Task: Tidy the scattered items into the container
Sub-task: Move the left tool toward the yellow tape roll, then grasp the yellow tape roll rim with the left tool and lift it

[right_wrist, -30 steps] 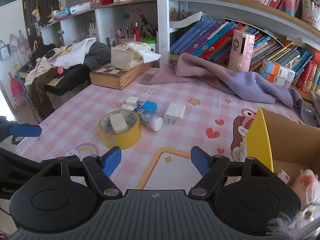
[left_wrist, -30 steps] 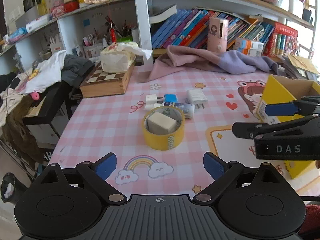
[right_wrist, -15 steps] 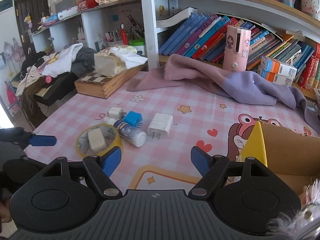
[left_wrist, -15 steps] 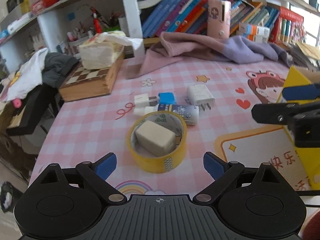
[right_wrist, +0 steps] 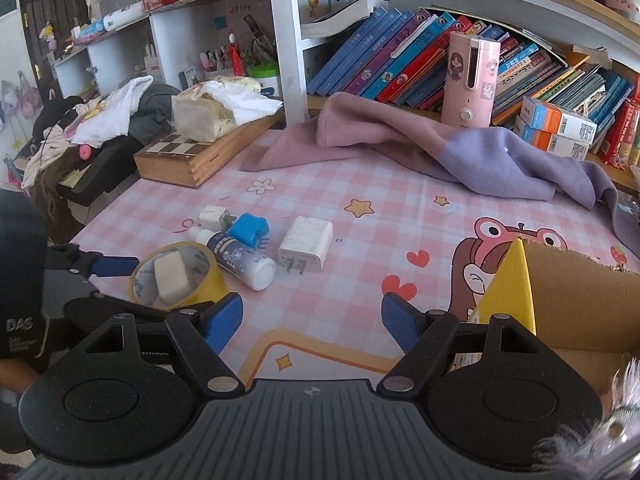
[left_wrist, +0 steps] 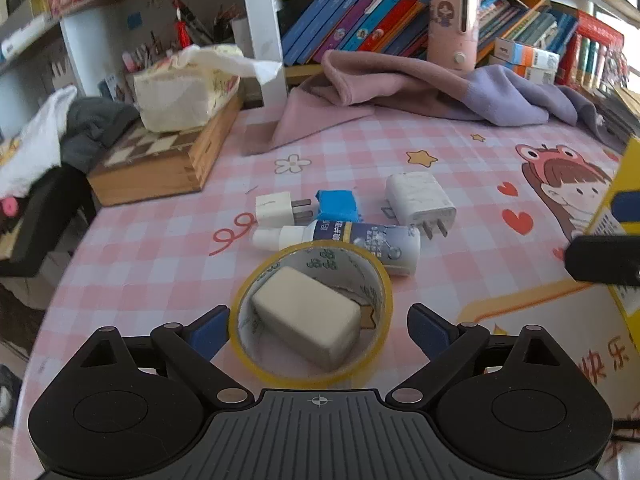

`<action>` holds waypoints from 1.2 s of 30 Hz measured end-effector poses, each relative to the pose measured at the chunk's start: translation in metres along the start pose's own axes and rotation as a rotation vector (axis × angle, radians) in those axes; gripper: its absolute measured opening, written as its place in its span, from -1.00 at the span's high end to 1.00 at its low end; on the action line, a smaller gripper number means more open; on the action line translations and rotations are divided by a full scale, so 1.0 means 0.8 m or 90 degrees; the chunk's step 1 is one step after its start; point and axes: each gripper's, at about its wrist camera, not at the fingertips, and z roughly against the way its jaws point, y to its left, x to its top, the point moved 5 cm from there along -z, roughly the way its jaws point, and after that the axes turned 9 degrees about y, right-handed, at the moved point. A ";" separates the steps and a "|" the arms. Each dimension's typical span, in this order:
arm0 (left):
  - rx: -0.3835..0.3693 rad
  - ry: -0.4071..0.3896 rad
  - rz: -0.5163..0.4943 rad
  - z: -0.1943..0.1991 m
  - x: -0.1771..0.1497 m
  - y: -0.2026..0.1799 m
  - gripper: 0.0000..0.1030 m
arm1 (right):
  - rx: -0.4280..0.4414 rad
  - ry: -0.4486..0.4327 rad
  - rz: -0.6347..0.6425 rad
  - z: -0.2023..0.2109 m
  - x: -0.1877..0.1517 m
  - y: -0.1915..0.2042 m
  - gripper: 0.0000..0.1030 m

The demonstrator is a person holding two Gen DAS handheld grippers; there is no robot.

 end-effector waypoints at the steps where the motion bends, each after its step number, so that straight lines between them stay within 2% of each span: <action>1: -0.003 0.000 0.004 -0.003 0.002 0.001 -0.86 | 0.000 0.001 0.000 -0.001 0.000 -0.001 -0.48; 6: -0.012 0.011 0.008 -0.017 0.004 0.001 -0.85 | 0.000 0.007 -0.003 -0.005 0.001 -0.004 -0.48; 8: -0.012 0.014 0.009 -0.018 0.002 0.002 -0.82 | 0.000 0.010 -0.004 -0.006 0.000 -0.005 -0.48; 10: -0.010 0.008 0.011 -0.016 0.000 0.005 -0.70 | 0.003 0.014 -0.001 -0.008 0.000 -0.003 -0.48; 13: -0.022 0.009 0.031 -0.008 0.000 0.012 -0.69 | 0.010 0.018 0.010 -0.009 0.000 0.002 -0.48; 23: -0.039 -0.083 0.100 0.076 0.012 0.040 -0.69 | 0.030 0.027 0.084 -0.013 -0.003 0.037 -0.48; 29: -0.014 -0.119 0.131 0.121 0.008 0.061 -0.69 | 0.069 0.045 0.129 -0.030 0.000 0.065 -0.48; 36: 0.023 -0.117 0.163 0.141 -0.008 0.082 -0.69 | 0.112 0.055 0.159 -0.054 0.016 0.099 -0.42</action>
